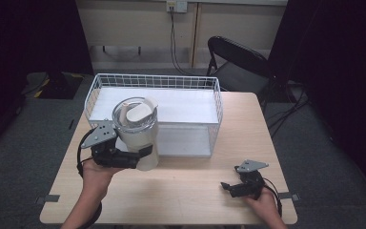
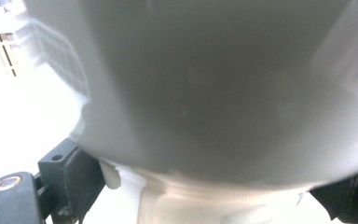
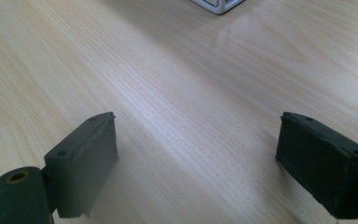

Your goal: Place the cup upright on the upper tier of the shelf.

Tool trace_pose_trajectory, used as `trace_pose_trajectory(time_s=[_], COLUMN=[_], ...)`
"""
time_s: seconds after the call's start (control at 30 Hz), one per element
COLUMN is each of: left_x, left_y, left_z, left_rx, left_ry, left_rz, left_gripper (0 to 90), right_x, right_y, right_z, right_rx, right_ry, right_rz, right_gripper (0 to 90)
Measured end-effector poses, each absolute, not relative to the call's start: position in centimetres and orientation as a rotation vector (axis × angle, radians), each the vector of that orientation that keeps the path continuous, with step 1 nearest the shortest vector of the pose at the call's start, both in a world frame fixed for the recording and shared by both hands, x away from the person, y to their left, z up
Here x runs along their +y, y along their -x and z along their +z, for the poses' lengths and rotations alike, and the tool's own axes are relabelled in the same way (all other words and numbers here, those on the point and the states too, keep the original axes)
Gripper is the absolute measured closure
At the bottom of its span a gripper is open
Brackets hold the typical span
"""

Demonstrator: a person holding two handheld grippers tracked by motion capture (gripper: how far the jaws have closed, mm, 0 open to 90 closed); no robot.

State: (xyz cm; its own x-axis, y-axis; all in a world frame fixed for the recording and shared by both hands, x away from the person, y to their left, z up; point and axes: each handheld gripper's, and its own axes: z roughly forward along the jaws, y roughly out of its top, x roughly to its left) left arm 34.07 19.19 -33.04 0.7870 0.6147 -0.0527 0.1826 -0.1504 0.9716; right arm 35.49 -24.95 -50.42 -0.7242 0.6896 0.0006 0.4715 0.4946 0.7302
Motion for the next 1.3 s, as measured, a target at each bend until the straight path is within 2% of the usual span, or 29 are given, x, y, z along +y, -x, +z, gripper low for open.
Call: trace_pose_trajectory(time_s=[1.3], left_x=[19.3], left_y=[-35.0], left_z=[-26.3], left_rx=[0.639], left_ry=[-1.725], left_rz=[0.397], left_gripper=[9.6], right_x=[-24.9], right_y=[-35.5], right_z=[-50.4], right_rx=[2.449], right_ry=[-0.981], right_rz=[1.066], right_gripper=[11.7])
